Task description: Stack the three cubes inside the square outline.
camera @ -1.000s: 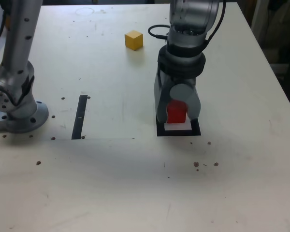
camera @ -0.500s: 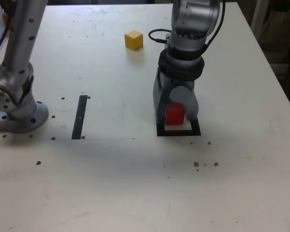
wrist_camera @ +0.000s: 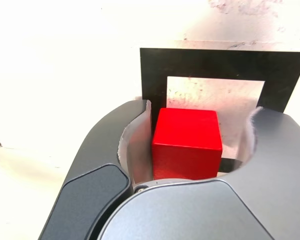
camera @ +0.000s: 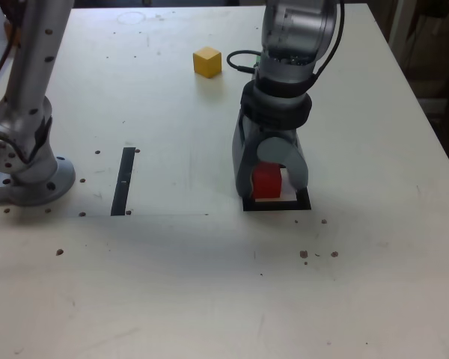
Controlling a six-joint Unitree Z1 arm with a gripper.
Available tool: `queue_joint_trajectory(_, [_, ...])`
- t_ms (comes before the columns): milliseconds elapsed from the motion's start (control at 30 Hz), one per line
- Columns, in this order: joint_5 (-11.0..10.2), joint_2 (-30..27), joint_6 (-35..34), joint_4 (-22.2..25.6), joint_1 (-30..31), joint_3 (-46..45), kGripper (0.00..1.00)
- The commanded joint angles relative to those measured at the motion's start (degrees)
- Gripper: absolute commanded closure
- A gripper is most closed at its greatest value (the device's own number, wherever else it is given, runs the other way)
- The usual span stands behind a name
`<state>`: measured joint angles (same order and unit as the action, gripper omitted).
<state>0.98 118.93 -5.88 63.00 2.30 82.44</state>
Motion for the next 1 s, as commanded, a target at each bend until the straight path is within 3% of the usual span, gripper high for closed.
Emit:
queue_joint_trajectory(0, [0.02,-1.05,0.82,0.68,-0.17,0.45,0.01])
queue_joint_trajectory(267, [-1.76,-8.75,9.09,6.50,-4.11,1.08,0.01])
queue_joint_trajectory(567, [-8.34,-17.77,22.11,11.78,-16.37,0.97,0.01])
queue_joint_trajectory(767, [-10.34,-19.35,35.60,12.76,-24.97,2.29,0.01])
queue_joint_trajectory(967, [-15.74,-17.81,43.72,12.79,-29.55,2.67,0.01])
